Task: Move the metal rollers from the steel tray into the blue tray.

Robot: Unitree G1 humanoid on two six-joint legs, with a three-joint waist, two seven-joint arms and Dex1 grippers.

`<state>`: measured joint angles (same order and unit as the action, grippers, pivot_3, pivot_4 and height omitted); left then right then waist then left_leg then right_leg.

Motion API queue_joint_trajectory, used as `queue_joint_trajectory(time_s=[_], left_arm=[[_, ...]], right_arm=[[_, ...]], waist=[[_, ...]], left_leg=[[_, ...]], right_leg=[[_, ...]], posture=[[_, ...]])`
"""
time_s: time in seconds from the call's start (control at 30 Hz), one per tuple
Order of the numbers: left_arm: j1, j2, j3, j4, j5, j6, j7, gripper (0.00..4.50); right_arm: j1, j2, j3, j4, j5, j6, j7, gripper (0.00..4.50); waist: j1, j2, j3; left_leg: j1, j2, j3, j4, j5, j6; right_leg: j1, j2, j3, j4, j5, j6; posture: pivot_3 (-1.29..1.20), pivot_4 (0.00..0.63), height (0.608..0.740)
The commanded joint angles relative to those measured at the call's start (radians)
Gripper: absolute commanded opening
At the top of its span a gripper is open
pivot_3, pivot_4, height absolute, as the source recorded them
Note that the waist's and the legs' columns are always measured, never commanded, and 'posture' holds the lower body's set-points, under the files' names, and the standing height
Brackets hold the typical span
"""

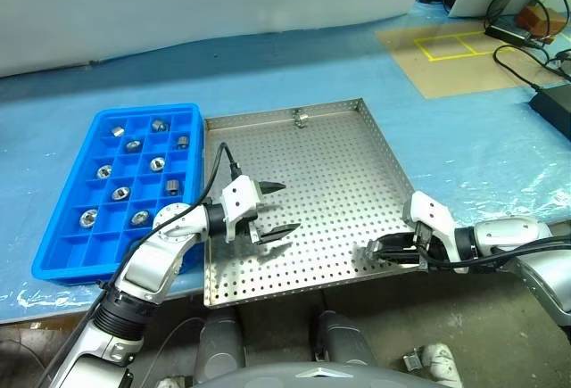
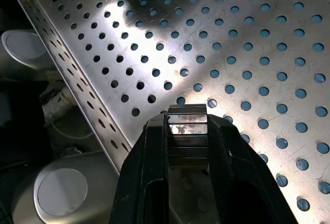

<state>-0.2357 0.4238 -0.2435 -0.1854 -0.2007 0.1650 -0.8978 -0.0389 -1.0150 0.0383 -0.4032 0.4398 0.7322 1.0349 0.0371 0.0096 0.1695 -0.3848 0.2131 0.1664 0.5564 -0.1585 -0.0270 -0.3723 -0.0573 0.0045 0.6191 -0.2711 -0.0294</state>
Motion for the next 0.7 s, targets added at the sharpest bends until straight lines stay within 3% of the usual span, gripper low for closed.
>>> queue_joint_trajectory(time_s=[0.03,0.2,0.4,0.5,0.7], left_arm=[[-0.019,-0.006,0.031,-0.028,-0.028,-0.003,0.015,4.27],[-0.046,0.004,0.105,-0.067,-0.104,0.052,0.03,4.27],[-0.076,0.053,0.201,-0.052,-0.115,0.064,0.064,4.27],[-0.074,0.09,0.292,-0.037,-0.106,0.054,0.119,4.27],[0.009,0.151,0.428,-0.092,-0.1,0.071,0.204,4.27]], right_arm=[[-0.089,0.036,-0.021,-0.007,0.068,0.068,-0.003,0.64],[-0.235,0.103,-0.013,-0.029,0.145,0.144,-0.014,0.64],[-0.371,0.226,0.08,0.055,0.076,0.055,-0.038,0.64],[-0.514,0.368,0.155,0.245,-0.016,-0.078,-0.063,0.64],[-0.706,0.6,0.221,0.55,-0.132,-0.281,-0.077,0.64]], waist=[[-0.001,0.0,0.0],[0.003,0.0,0.0],[0.006,0.0,0.0],[0.0,-0.001,0.001],[0.024,-0.003,0.0]], left_leg=[[0.0,0.0,0.0,0.0,0.0,0.0],[-0.001,0.0,0.0,-0.001,0.001,-0.001],[-0.003,-0.001,0.0,-0.001,0.001,-0.002],[-0.004,-0.001,0.0,-0.001,0.002,-0.003],[-0.022,-0.002,-0.005,0.004,0.007,-0.01]], right_leg=[[0.0,0.0,0.0,0.0,0.0,0.0],[-0.002,0.001,0.0,0.001,0.0,0.0],[-0.004,0.0,-0.001,0.002,0.0,0.0],[-0.007,0.001,0.0,0.004,0.0,0.0],[-0.026,0.001,-0.004,0.019,0.0,-0.001]], posture=[[-0.18,0.15,0.74],[-0.15,0.15,0.74],[-0.09,0.15,0.74],[0.01,0.15,0.74],[0.17,0.15,0.74]])
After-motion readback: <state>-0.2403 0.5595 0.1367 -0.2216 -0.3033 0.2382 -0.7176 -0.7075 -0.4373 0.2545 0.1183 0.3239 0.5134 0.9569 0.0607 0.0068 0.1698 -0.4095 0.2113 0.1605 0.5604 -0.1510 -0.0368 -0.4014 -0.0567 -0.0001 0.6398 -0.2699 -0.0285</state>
